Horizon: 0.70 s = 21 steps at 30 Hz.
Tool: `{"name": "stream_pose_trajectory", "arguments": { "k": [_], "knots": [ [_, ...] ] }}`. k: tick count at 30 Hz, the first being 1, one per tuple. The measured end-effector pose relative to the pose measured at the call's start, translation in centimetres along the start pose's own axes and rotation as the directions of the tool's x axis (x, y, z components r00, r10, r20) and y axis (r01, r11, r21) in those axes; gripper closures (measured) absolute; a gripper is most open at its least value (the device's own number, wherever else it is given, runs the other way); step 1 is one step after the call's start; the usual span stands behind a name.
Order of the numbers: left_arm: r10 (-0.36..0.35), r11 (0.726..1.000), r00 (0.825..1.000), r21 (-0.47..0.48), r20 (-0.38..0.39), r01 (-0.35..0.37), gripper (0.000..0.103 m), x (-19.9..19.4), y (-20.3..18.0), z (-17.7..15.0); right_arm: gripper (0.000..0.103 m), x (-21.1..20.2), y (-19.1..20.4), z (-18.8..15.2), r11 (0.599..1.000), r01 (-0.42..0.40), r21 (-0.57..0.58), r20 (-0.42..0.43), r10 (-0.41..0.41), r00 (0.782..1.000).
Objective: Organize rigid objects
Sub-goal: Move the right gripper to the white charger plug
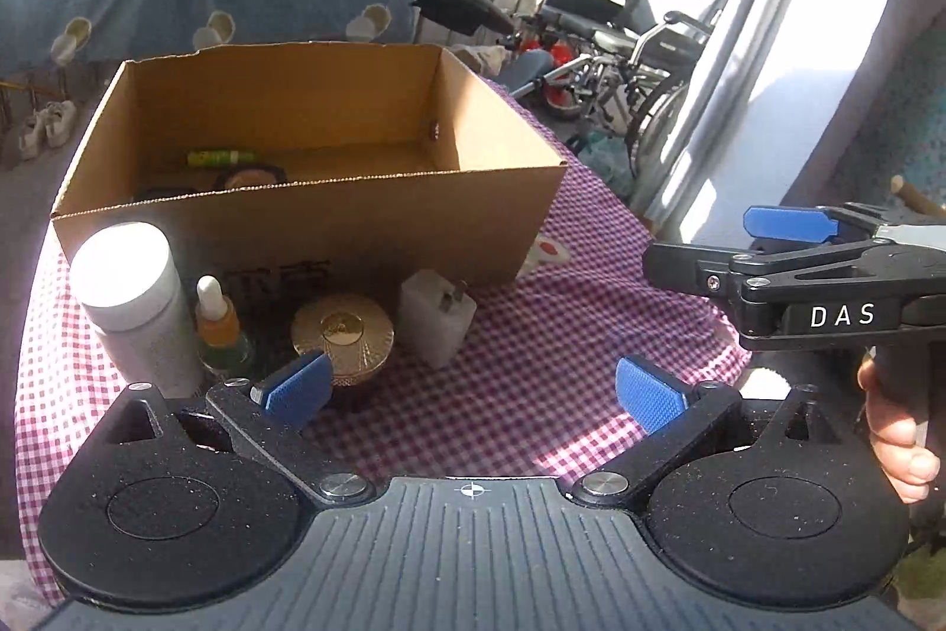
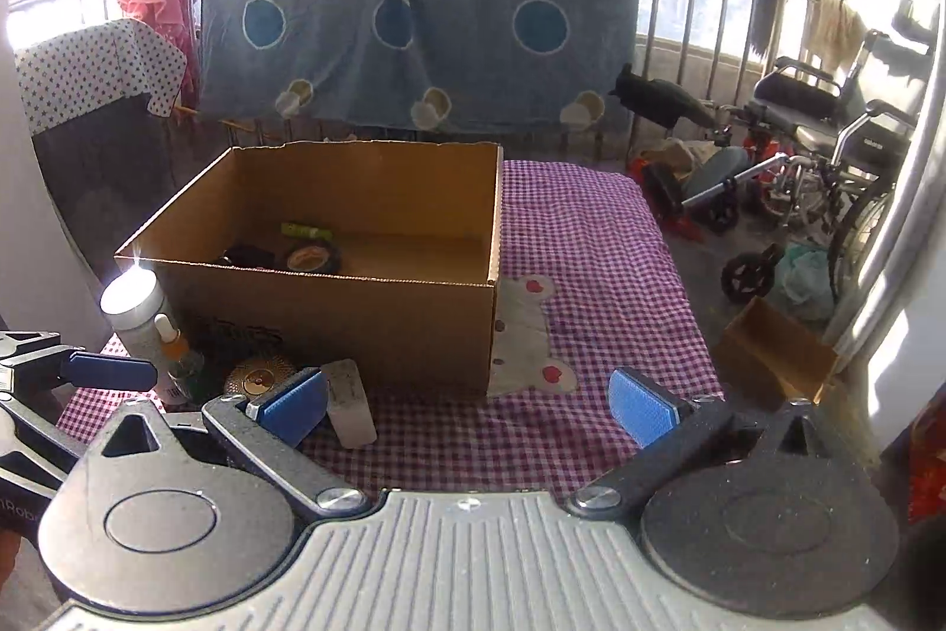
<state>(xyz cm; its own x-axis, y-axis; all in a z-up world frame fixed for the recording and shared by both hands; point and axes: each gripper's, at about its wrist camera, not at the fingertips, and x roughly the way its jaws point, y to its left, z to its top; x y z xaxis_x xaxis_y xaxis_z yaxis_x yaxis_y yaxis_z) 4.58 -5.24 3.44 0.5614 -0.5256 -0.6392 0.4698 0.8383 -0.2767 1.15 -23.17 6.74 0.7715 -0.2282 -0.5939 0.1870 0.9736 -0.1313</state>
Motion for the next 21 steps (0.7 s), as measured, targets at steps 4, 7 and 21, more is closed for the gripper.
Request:
{"name": "stream_pose_trajectory", "arguments": {
  "k": [4, 7, 21],
  "knots": [
    [-0.044, 0.999, 0.997, 0.020, 0.066, 0.042, 0.000, -0.3, -0.2, -1.0, 0.000, 0.0, 0.9, -0.4, 0.997, 0.018, -0.073, 0.008, -0.018, 1.000],
    [-0.027, 0.995, 0.995, 0.094, 0.091, 0.019, 0.000, 0.0, -1.1, -1.3, 0.000, -0.2, 0.4, -0.9, 0.998, 0.020, -0.064, 0.060, -0.017, 0.998],
    [0.083, 0.961, 0.992, 0.257, 0.095, -0.105, 0.006, 3.8, -3.2, -3.3, 0.017, 6.7, -3.3, -1.6, 0.865, -0.383, 0.326, 0.068, 0.382, 0.922]
  ]
}}
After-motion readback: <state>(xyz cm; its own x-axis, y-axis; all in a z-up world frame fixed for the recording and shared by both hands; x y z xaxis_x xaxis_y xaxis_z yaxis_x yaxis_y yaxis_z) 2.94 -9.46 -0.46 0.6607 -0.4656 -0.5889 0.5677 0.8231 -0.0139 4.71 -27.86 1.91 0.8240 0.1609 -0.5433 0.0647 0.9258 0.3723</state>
